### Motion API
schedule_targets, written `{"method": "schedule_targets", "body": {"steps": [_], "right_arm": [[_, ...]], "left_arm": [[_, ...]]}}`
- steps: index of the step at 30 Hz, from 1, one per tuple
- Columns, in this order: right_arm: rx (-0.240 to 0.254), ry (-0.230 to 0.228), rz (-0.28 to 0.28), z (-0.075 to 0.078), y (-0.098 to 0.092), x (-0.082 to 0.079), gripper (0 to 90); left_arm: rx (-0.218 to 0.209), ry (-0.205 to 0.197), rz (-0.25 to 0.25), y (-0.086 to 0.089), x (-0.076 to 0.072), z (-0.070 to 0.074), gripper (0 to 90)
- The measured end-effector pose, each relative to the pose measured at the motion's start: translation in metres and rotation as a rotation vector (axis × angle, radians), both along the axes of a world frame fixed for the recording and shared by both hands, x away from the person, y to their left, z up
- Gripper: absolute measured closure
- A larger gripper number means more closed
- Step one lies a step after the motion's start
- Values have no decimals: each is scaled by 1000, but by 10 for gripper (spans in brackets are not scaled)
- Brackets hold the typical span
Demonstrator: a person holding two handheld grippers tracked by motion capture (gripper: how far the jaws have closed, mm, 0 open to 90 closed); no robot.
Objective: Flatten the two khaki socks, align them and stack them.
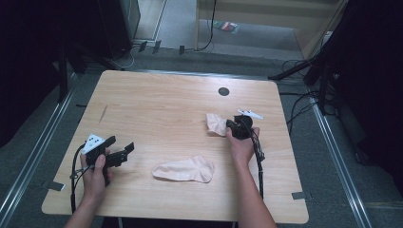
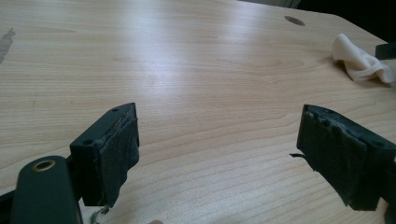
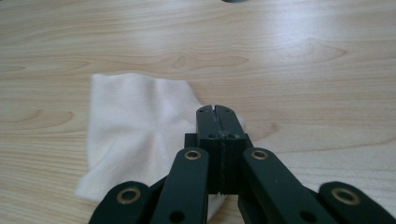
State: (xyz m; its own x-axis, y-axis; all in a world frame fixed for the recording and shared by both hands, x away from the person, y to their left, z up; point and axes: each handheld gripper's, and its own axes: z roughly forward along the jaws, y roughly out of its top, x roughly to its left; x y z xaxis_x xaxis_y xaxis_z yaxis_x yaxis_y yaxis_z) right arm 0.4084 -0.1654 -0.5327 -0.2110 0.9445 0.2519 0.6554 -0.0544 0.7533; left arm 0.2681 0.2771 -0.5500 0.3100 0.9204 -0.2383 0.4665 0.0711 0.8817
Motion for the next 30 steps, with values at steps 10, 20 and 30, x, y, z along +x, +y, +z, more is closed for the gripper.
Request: {"method": "schedule_targets", "body": {"steps": [10,20,30], "right_arm": [[-36,-60,21,25,15,-6,878],[-55,42,-55,-7,7,3,486],[-191,-47,-11,-15,25,-8,817]], "left_arm": [[2,1,0,0,0,0,139],[1,3,-3,0,1,0,139],[3,4,-2,0,1,0,140]]}}
